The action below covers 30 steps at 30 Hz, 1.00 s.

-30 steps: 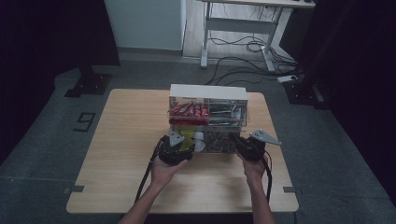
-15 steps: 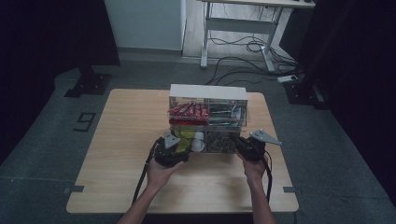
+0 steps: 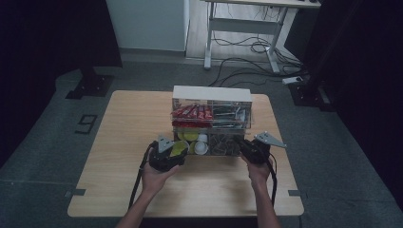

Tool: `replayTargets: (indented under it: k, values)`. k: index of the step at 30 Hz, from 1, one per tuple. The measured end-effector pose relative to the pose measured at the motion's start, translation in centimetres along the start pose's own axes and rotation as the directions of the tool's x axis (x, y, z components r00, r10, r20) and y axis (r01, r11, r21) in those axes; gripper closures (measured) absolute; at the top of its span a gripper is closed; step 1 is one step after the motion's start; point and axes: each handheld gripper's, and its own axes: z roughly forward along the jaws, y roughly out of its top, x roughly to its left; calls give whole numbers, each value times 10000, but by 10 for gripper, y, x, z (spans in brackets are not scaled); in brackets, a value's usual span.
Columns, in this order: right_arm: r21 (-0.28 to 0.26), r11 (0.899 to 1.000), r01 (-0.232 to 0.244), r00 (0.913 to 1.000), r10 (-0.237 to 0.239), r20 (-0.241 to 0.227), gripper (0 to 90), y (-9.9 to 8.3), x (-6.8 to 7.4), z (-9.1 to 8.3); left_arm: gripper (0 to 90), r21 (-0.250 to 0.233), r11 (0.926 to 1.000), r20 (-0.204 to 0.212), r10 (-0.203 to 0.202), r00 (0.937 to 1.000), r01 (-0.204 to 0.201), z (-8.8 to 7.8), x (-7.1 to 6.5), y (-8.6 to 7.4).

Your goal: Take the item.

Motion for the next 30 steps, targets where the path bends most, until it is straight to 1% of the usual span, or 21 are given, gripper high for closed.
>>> replayTargets:
  k: [9, 23, 30]
  values:
    - [22, 10000, -5, 10000, 5, 13, 886, 0, 0, 0, 385, -60, 9998, -166, -185, 9997, 184, -8, 10, -4]
    - [54, 10000, 23, 10000, -24, 69, 886, -2, -1, 1, 385, -61, 9993, -387, -378, 9985, 376, -15, 23, -9]
    - [50, 10000, 50, 9999, -51, 87, 886, -2, 0, 1, 385, 32, 9987, -550, -498, 9972, 500, -16, 32, -15]
